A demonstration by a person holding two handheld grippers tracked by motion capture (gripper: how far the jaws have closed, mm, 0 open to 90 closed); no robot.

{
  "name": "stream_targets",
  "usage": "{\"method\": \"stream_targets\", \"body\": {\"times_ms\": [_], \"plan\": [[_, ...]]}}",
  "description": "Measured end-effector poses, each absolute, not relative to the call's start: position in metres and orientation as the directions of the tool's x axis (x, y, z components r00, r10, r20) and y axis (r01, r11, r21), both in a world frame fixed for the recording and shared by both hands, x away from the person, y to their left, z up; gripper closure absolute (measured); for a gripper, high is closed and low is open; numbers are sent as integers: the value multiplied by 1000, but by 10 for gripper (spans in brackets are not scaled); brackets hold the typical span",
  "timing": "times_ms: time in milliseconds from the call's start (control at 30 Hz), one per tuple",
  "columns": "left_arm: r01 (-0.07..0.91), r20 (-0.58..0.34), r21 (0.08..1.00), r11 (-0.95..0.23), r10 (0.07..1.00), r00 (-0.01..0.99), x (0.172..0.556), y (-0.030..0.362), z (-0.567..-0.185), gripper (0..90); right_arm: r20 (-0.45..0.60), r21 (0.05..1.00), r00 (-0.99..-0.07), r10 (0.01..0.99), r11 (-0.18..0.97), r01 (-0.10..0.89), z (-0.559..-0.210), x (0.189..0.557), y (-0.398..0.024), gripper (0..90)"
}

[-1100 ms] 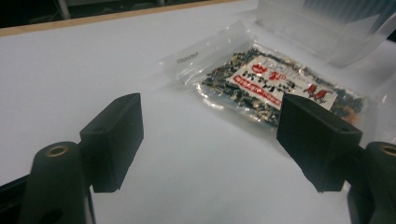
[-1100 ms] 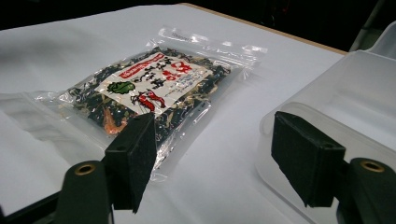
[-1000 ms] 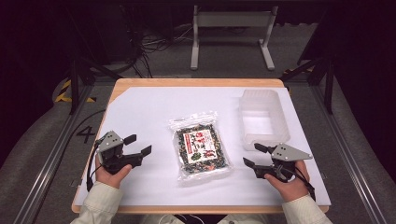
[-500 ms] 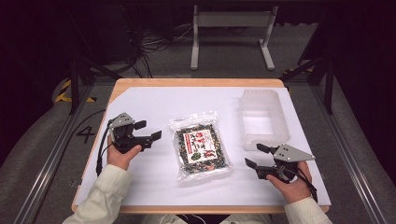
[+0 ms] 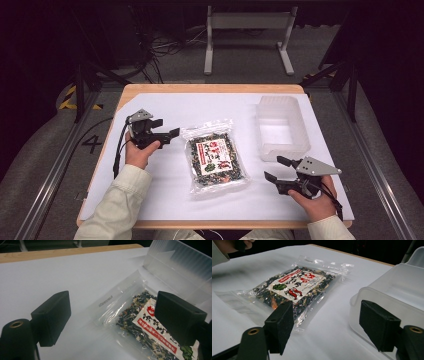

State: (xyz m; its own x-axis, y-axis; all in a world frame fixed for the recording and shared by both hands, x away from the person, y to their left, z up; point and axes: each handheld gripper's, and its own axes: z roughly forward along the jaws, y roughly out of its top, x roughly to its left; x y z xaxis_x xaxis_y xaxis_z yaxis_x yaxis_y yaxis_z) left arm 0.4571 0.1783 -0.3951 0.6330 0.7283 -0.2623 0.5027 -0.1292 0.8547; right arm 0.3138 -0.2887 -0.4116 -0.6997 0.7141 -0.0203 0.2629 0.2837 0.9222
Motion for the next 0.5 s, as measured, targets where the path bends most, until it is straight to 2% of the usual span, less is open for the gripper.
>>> {"method": "stream_targets", "body": {"times_ms": [233, 500], "plan": [[494, -230, 856, -154, 741, 630, 470, 172, -400, 150, -25, 922, -692, 722, 284, 264, -412, 310, -291, 280], [529, -230, 831, -174, 758, 610, 489, 162, -425, 150, -39, 921, -678, 734, 290, 261, -411, 302, -294, 279]]}}
